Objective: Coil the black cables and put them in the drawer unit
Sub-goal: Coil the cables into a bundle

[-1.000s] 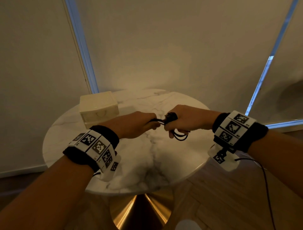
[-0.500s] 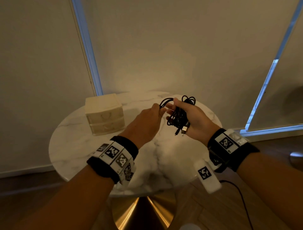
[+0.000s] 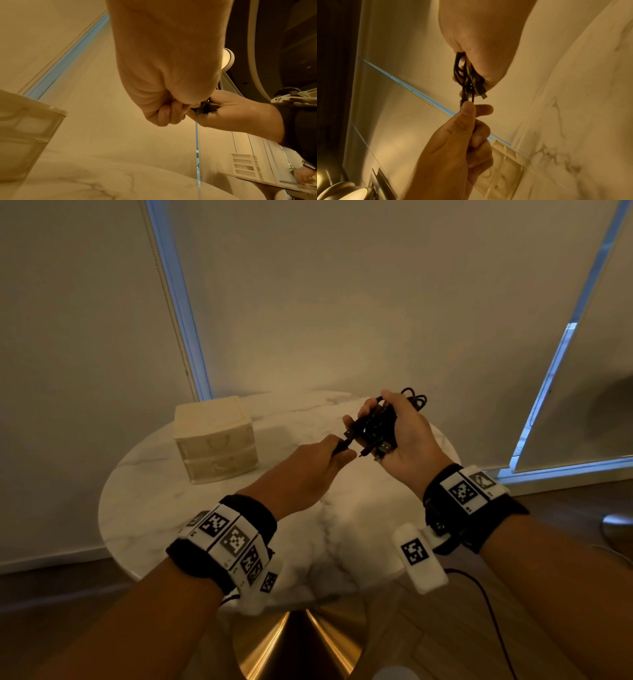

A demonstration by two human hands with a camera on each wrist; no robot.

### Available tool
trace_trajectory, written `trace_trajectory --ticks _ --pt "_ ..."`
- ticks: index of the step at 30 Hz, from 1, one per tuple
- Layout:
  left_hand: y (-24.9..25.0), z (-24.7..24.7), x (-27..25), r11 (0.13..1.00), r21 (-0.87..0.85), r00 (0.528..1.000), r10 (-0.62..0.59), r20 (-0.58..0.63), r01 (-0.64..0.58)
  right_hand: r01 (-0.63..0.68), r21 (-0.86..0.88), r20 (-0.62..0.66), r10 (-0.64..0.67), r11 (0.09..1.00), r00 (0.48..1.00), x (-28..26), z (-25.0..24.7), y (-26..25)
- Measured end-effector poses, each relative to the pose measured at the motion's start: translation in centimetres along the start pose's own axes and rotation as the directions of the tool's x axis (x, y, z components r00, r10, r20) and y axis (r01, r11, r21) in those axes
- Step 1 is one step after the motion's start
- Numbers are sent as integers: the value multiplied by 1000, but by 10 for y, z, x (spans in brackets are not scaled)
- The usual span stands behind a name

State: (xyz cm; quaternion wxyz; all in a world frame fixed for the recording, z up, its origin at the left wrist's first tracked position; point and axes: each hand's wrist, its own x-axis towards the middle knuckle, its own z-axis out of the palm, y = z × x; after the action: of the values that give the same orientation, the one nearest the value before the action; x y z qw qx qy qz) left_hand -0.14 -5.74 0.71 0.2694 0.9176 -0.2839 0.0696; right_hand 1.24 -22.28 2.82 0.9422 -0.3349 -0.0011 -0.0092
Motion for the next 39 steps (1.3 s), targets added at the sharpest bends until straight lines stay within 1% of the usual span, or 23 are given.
trace_trajectory --ticks 3,6,9,11,15,18,21,23,25,26,28,29,31,32,34,35,37,38,39 --pt "2 0 0 1000 30 1000 -1 -4 1 45 -101 -1 -45 994 999 0 0 3" --pt "4 0 1 996 83 1000 -17 17 15 70 -178 41 -64 981 997 -4 0 8" --pt "6 0 -2 989 147 999 -9 39 3 99 -298 52 -87 949 995 -5 -1 12" --pt "4 1 -3 988 153 1000 -10 15 7 106 -359 46 -96 927 994 -5 -2 13" --pt "0 -3 -5 998 22 994 -51 -93 54 109 -411 75 -85 905 994 -5 -4 12" --pt "1 -4 -8 997 -35 983 -67 -171 62 96 -360 63 -79 928 995 -3 -6 9" --pt "0 -7 -8 978 -199 956 -120 -269 67 84 -266 38 -77 960 996 -2 -6 5" --pt "-1 -6 -7 955 -292 944 -143 -297 52 87 -218 26 -83 972 996 -2 -4 5" --pt "3 -5 -8 947 -319 937 -146 -316 40 106 -212 25 -103 972 994 -2 -2 8" --pt "5 -4 -9 947 -320 938 -138 -318 31 120 -222 31 -116 968 993 -3 -1 10" --pt "8 -1 -12 947 -319 953 -112 -283 17 151 -302 31 -149 941 988 -4 -1 13" --pt "9 -1 -15 949 -314 963 -97 -252 14 161 -368 33 -160 916 987 -5 0 14" --pt "8 -2 -21 959 -281 979 -76 -190 20 161 -526 56 -155 835 986 -6 -2 13" --pt "6 -5 -23 970 -243 981 -69 -179 24 151 -602 83 -126 784 988 -5 -3 12" --pt "-1 -10 -26 988 -154 975 -60 -212 27 115 -748 146 -6 654 989 -5 -6 5" --pt "-5 -14 -26 993 -114 970 -44 -239 17 97 -823 168 76 560 983 -6 -7 0" --pt "-12 -20 -24 999 2 964 41 -264 -42 112 -947 189 241 300 952 -10 -5 -9" --pt "-15 -21 -23 993 78 964 102 -245 -85 136 -974 187 313 179 931 -11 -3 -12" --pt "-16 -22 -21 978 163 962 165 -216 -131 158 -983 180 378 89 908 -12 0 -14"
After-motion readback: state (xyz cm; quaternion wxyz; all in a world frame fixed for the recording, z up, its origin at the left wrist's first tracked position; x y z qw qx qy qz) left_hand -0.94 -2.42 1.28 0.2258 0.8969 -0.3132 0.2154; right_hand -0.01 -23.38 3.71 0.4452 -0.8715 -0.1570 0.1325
